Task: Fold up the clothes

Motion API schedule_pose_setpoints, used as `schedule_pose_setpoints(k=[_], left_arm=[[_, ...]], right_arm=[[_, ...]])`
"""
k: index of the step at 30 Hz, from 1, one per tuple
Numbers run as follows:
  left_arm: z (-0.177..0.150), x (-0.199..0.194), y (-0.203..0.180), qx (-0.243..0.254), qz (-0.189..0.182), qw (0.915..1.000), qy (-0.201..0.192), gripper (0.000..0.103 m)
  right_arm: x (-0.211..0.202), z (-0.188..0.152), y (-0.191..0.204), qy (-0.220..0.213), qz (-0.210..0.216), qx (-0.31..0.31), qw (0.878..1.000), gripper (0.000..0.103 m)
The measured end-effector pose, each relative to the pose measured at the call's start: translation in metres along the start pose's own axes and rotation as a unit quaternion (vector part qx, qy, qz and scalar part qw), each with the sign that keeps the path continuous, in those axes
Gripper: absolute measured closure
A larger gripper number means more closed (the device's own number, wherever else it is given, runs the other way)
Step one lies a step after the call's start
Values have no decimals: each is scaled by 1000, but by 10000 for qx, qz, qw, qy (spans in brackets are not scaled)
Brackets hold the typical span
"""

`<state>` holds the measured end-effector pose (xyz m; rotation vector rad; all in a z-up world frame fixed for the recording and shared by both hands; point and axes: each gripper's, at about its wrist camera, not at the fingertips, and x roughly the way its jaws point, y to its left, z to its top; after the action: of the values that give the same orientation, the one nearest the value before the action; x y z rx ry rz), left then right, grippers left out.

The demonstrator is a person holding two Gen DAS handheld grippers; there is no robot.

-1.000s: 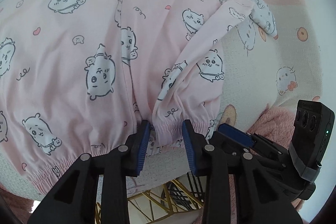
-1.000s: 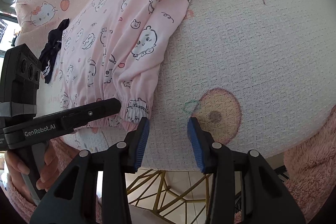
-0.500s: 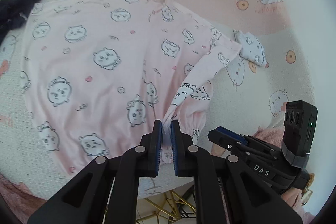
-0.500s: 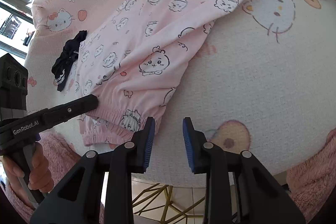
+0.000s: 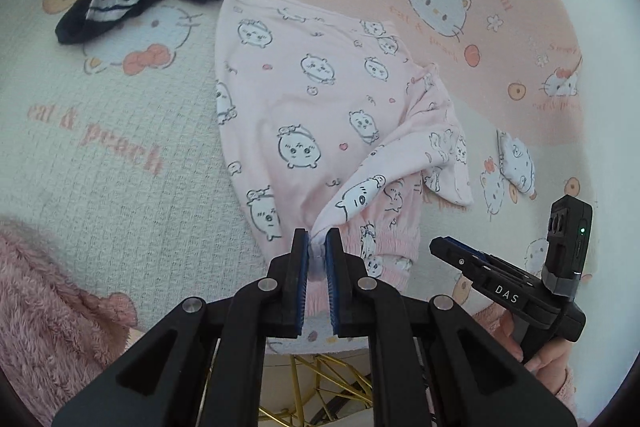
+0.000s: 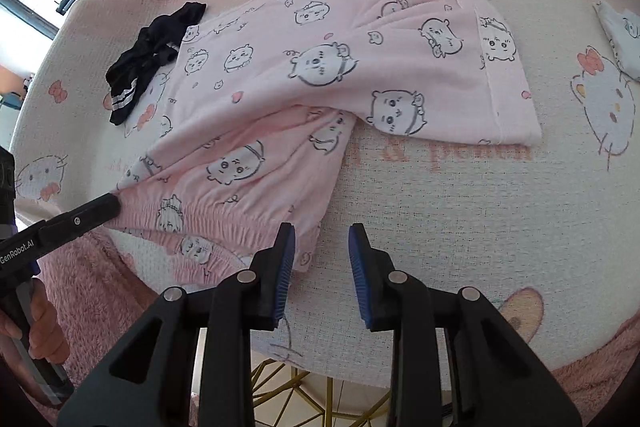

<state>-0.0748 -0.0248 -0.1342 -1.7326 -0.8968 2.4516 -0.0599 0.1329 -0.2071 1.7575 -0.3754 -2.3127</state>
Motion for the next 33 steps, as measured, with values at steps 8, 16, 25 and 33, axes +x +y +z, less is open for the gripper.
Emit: schedule_pose_setpoints(k=[8,16,25,33], left_arm=[[-24,43,5,-221,-174,9979,590,94],[-26,31,-1,-412,-553,9964,499,94],[-24,30,-10,-285,-559,9967,508,94],[-40,55,3,-350,-281,9947,930,94]], right_arm=[[5,-30,10,195,212,-263,9992,74],[21,-34,35,390,196,-801,9958,74],[31,-38,21,416,-163,-715,9964,74],[19,-32,12,-329,-103,-315,9989,74]])
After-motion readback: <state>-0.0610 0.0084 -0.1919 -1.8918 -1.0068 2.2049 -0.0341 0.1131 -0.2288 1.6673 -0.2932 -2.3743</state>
